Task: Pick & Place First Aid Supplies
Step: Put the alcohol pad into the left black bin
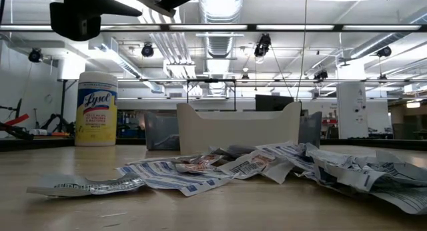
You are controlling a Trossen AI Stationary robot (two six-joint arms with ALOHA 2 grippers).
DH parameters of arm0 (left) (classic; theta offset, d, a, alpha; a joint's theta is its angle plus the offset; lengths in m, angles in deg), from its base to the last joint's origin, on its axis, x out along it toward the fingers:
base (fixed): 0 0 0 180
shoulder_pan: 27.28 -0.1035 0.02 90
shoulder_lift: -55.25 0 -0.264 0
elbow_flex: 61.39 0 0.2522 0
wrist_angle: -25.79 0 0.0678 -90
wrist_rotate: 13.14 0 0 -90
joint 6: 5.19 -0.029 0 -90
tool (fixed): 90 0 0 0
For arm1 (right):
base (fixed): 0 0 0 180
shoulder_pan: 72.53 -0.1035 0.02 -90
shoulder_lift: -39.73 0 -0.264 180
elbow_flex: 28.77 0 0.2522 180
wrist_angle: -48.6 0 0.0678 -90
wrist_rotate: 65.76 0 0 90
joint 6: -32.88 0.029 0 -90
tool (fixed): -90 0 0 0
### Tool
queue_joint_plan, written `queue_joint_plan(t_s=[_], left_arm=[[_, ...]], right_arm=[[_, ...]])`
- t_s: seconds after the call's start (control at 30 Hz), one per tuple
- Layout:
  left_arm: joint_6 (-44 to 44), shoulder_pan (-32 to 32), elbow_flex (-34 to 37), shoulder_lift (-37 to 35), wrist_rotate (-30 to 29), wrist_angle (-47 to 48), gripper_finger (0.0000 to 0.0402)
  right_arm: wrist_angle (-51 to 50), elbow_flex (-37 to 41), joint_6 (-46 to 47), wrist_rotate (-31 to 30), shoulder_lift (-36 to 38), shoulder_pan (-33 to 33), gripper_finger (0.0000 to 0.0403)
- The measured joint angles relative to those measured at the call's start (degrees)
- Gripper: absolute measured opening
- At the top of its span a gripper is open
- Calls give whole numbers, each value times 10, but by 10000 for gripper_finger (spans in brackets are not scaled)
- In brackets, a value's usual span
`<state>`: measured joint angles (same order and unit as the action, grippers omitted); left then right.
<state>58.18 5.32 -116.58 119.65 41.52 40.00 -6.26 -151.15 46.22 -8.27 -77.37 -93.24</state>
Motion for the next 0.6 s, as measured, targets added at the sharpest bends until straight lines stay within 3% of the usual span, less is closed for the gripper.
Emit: queue_joint_plan(t_s=[0.6], left_arm=[[-3,-30,0,44,33,-40,186]], right_arm=[[12,0,-1,11,0,5,8]])
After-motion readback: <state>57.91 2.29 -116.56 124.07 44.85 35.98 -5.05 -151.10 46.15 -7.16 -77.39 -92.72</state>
